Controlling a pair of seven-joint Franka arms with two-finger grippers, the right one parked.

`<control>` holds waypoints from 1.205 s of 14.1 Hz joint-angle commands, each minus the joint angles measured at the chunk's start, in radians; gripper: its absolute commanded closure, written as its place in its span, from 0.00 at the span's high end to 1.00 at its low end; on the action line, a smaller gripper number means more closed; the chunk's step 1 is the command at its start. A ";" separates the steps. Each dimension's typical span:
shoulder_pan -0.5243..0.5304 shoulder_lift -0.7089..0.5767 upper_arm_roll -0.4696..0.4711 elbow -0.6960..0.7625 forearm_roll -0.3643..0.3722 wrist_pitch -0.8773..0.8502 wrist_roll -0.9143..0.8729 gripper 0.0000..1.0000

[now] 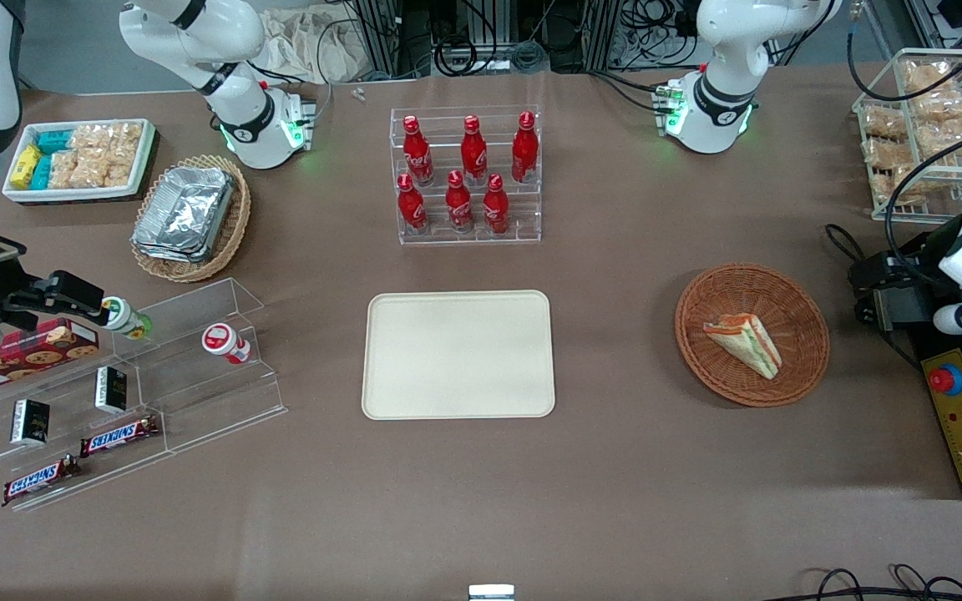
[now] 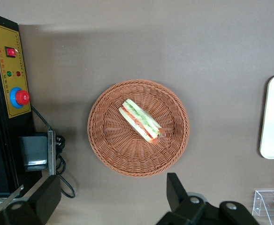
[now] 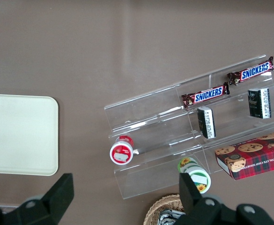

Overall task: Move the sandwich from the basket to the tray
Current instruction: 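Move the left gripper over the wrapped sandwich in the wicker basket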

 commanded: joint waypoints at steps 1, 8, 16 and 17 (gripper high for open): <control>0.007 0.004 -0.004 0.021 -0.015 -0.022 -0.013 1.00; 0.004 -0.004 -0.004 -0.068 -0.021 -0.008 -0.145 1.00; -0.007 -0.033 -0.035 -0.367 -0.021 0.226 -0.393 0.99; -0.007 -0.033 -0.035 -0.404 -0.021 0.257 -0.412 0.99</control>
